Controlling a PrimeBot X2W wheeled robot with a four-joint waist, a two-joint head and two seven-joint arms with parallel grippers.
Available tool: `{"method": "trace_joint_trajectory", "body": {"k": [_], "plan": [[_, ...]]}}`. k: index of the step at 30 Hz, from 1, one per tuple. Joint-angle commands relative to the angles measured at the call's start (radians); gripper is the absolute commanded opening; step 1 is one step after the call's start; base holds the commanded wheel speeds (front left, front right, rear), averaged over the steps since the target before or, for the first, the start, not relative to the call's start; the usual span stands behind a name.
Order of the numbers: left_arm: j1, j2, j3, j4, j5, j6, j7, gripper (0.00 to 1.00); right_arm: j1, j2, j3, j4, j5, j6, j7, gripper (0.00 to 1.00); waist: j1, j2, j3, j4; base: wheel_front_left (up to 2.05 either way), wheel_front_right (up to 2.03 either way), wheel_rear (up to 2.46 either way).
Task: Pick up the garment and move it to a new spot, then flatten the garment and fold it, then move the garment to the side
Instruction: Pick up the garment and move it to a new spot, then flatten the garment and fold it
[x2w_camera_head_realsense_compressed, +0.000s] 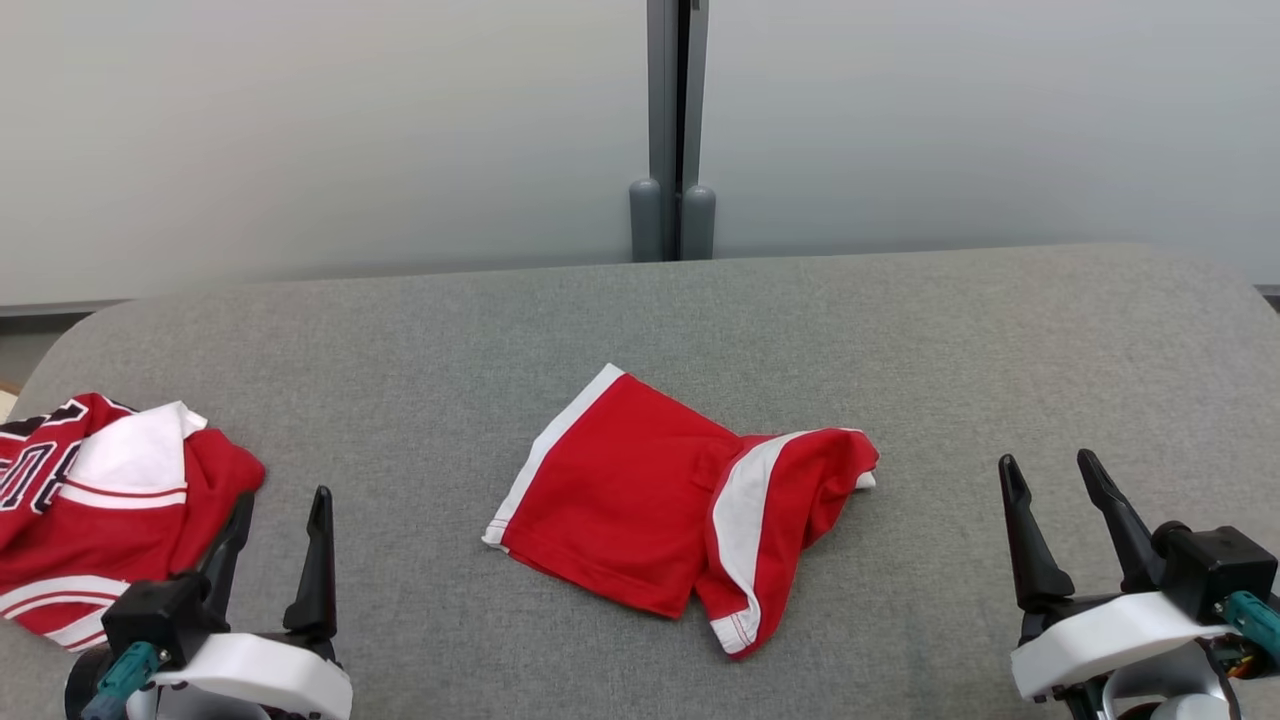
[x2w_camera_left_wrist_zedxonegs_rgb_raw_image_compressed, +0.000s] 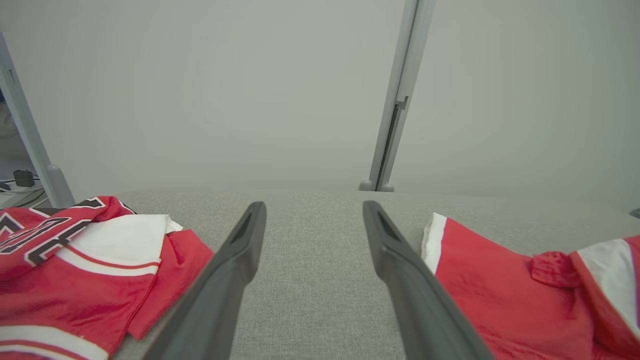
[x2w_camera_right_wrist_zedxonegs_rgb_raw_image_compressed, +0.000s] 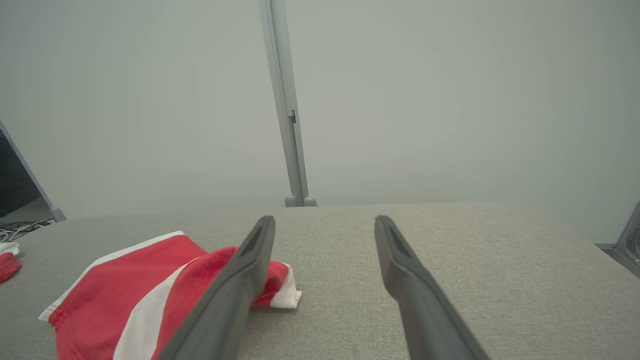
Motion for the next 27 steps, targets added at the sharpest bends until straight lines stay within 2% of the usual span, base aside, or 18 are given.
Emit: {"method": "trace_joint_trajectory", "body": {"k": [1,27], "plan": [[0.013,0.000,0.000,0.003,0.005,-0.002,-0.001,1.00,0.010,-0.004,0.003,-0.008,0.003,0.000,0.008,1.00,0.0000,0.0000,-0.012,-0.004,0.00,0.00,0.00],[0.007,0.005,-0.017,0.013,-0.005,0.004,-0.002,1.00,0.023,0.003,-0.008,-0.032,0.001,0.000,0.022,1.00,0.0000,0.0000,-0.013,0.006,0.00,0.00,0.00]]}}
